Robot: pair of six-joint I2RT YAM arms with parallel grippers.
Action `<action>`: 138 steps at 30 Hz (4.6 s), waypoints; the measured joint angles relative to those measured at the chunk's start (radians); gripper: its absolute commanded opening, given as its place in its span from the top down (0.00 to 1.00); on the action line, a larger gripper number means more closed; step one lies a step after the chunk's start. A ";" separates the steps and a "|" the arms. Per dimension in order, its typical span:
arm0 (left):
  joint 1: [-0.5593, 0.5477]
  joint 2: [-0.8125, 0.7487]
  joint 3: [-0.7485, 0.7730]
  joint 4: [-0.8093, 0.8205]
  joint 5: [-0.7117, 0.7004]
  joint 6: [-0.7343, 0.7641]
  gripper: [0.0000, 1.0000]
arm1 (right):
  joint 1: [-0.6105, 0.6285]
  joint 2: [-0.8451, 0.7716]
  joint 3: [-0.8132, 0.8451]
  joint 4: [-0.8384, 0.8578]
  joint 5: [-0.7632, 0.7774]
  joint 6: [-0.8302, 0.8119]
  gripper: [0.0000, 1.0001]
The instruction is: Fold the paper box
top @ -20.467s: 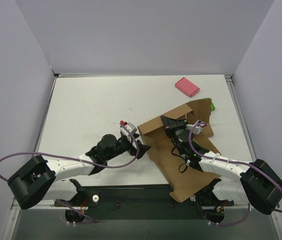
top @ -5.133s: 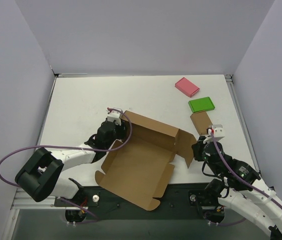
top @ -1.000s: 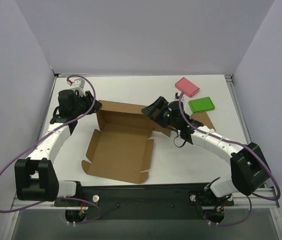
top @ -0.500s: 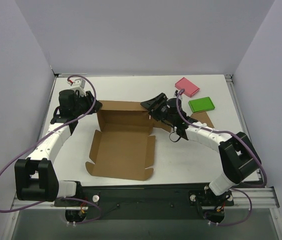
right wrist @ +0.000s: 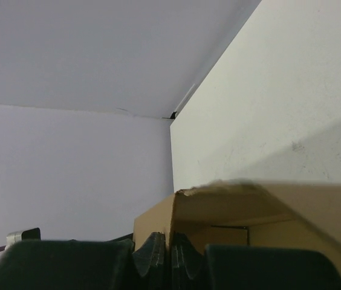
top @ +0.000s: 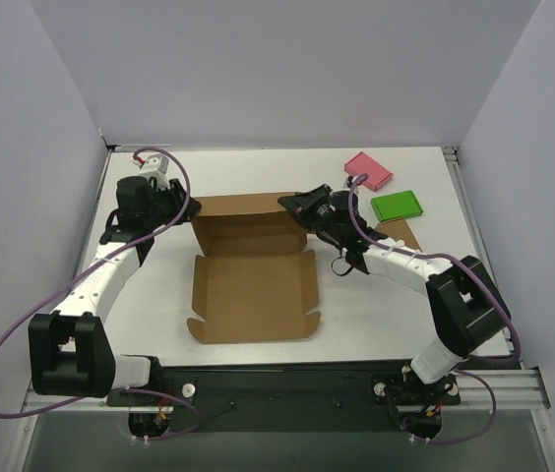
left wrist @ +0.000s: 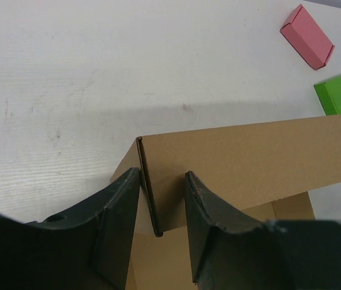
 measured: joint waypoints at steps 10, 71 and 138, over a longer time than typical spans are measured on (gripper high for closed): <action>-0.008 -0.002 0.000 0.001 -0.016 0.009 0.55 | -0.001 0.013 0.000 0.048 0.008 0.011 0.45; -0.096 0.008 0.002 0.012 -0.054 0.044 0.55 | 0.060 0.061 -0.095 -0.220 0.259 -0.689 0.92; -0.097 0.010 0.004 0.011 -0.055 0.045 0.55 | 0.063 0.176 -0.101 -0.159 0.217 -0.628 0.95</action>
